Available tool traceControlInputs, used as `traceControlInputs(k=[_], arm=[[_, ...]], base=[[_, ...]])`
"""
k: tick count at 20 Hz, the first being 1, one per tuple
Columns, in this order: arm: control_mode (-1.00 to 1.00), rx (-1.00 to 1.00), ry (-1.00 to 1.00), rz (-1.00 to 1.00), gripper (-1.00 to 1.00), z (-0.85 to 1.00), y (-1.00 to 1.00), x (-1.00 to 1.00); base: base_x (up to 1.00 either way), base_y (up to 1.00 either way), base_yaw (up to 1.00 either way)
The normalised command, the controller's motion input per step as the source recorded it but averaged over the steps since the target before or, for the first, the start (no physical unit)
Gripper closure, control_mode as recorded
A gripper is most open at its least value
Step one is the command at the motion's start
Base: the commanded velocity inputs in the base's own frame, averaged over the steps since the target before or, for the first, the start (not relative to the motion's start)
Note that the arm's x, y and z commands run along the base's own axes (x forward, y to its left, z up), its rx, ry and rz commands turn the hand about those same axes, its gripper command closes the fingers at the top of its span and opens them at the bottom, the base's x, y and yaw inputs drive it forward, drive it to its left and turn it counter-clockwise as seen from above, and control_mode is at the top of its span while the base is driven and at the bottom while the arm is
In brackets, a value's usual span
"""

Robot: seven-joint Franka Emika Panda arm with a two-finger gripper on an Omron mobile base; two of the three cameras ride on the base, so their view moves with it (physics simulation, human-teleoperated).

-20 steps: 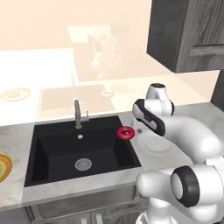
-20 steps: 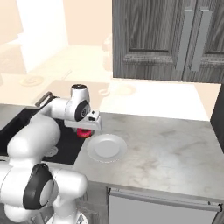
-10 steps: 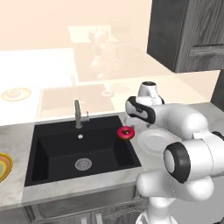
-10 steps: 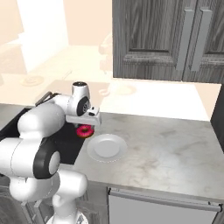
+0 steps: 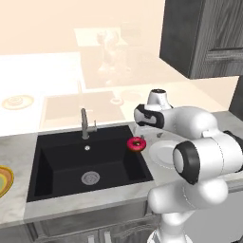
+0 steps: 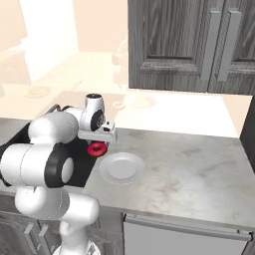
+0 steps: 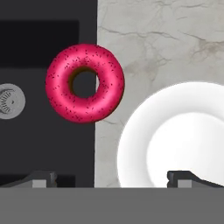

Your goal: Place the pastries on the plates.

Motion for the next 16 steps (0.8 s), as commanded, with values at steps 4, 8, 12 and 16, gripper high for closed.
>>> traceControlInputs(k=[4, 8, 12, 16], arm=[[-1.0, 0.0, 0.0, 0.0, -1.0, -0.11, 0.0, 0.01], [-1.0, 0.0, 0.0, 0.0, -1.0, -0.07, 0.0, 0.0], [-1.0, 0.0, 0.0, 0.0, -1.0, -0.09, 0.0, 0.09], [-1.0, 0.0, 0.0, 0.0, -1.0, -0.15, 0.0, 0.18]], base=[[0.0, 0.0, 0.0], [0.0, 0.0, 0.0], [0.0, 0.0, 0.0], [0.0, 0.0, 0.0]])
